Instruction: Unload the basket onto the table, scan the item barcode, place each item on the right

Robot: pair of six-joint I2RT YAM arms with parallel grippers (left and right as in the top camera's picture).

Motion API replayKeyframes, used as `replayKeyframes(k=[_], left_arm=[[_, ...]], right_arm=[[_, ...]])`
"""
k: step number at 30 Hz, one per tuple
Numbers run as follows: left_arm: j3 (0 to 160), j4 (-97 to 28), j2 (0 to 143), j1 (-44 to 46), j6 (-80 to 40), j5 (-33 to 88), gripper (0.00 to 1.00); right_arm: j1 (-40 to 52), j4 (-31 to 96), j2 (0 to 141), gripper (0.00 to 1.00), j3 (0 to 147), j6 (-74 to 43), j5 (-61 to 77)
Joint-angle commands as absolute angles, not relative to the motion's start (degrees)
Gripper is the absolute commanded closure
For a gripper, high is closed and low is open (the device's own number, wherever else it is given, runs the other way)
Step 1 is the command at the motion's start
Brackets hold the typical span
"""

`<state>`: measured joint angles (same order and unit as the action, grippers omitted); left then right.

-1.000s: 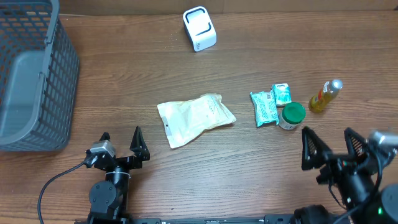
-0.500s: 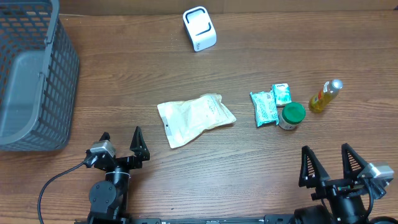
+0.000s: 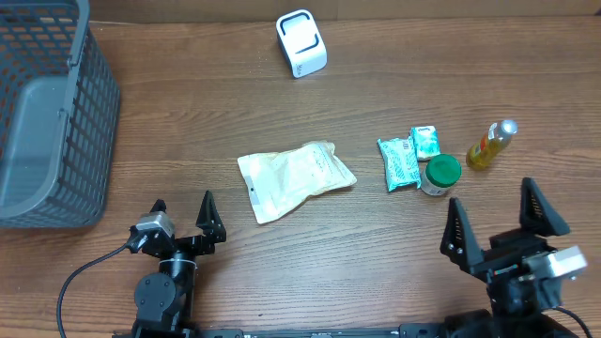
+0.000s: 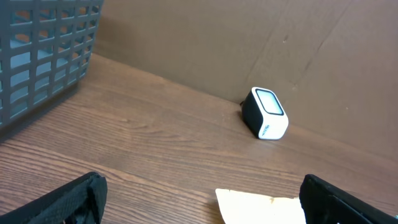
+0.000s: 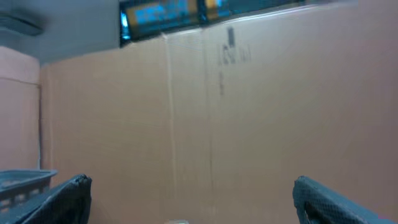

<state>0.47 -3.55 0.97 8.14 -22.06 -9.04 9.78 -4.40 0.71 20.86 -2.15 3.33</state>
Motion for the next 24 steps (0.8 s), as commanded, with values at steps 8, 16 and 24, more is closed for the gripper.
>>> replayKeyframes(k=[8,16,24], left_arm=[[0.30,-3.57,0.62,7.92,-21.19,-9.17,0.00],[0.30,-3.60,0.62,7.92,-21.19,-9.17,0.00],[0.30,-3.60,0.62,7.92,-21.19,-9.17,0.00]], right_arm=[[8.54,-11.00,0.21,0.00,7.44,1.50,8.60],[6.61,-16.12,0.16,0.00,0.49,0.03,10.33],[6.61,-10.22,0.16,0.00,0.45,0.03,10.20]])
